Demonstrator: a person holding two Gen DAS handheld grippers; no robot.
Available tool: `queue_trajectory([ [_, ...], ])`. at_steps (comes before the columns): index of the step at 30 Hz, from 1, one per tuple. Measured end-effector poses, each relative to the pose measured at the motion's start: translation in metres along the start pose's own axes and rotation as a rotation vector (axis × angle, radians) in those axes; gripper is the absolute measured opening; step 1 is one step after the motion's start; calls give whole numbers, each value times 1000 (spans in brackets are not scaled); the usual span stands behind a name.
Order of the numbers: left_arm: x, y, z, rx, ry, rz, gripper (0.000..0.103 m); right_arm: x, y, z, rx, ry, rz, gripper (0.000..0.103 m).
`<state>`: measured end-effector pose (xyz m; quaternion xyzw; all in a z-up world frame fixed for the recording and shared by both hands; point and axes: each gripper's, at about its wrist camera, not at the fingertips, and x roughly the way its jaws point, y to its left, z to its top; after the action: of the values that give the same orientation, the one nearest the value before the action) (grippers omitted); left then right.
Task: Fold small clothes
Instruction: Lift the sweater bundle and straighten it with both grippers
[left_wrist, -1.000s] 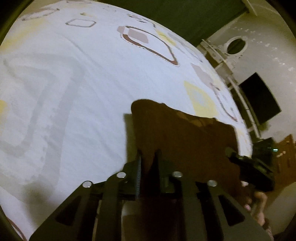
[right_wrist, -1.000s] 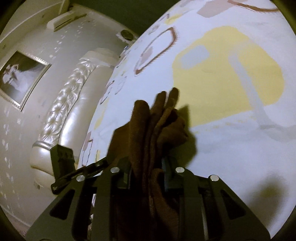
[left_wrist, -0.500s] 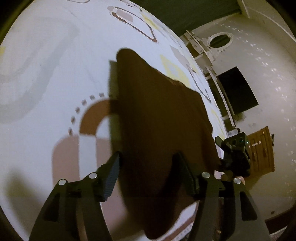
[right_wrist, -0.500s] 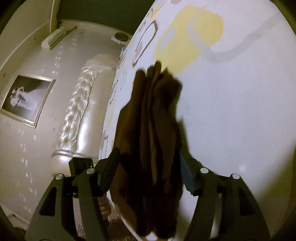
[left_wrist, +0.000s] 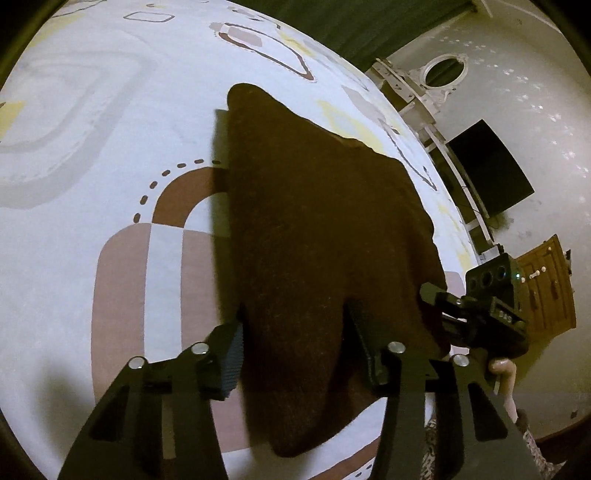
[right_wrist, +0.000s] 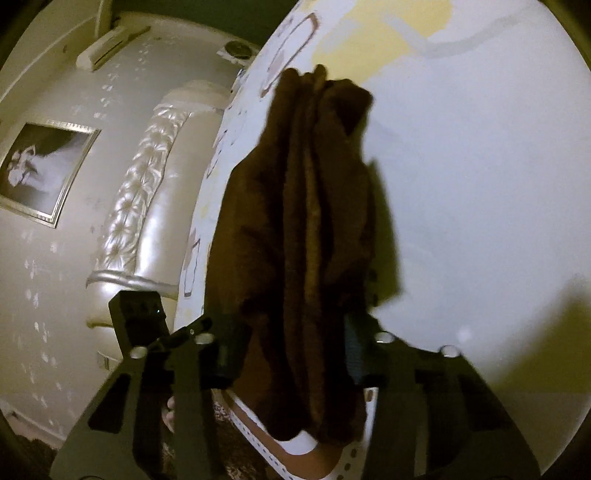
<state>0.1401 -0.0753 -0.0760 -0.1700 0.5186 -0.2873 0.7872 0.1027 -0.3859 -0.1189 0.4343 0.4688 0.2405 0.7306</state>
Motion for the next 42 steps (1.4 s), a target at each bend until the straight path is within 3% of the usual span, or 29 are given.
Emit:
queue_trajectory([
  [9, 1, -5, -1, 15, -7, 43, 39, 2, -1, -6, 7, -20, -13, 28],
  [16, 1, -2, -3, 10, 1, 36, 40, -19, -6, -8, 48, -58, 11, 49],
  [23, -13, 12, -10, -52, 46, -63, 61, -43, -6, -17, 53, -75, -25, 63],
  [30, -13, 13, -20, -54, 55, -90, 63, -20, 3, -19, 26, -20, -24, 65],
  [31, -12, 12, -20, -59, 55, -94, 58, -12, 7, -19, 16, -2, -22, 65],
  [33, -4, 8, -19, -73, 79, -92, 41, -4, 13, -19, -3, 7, -35, 62],
  [35, 0, 8, -20, -88, 82, -65, 30, 4, 14, -19, 4, 26, -40, 35],
  [37, -1, 8, -20, -100, 76, -62, 25, 11, 8, -20, 38, 39, -43, 24],
  [42, -12, 5, -23, -86, 50, -39, 19, 6, 11, -27, 37, 26, -13, 18],
])
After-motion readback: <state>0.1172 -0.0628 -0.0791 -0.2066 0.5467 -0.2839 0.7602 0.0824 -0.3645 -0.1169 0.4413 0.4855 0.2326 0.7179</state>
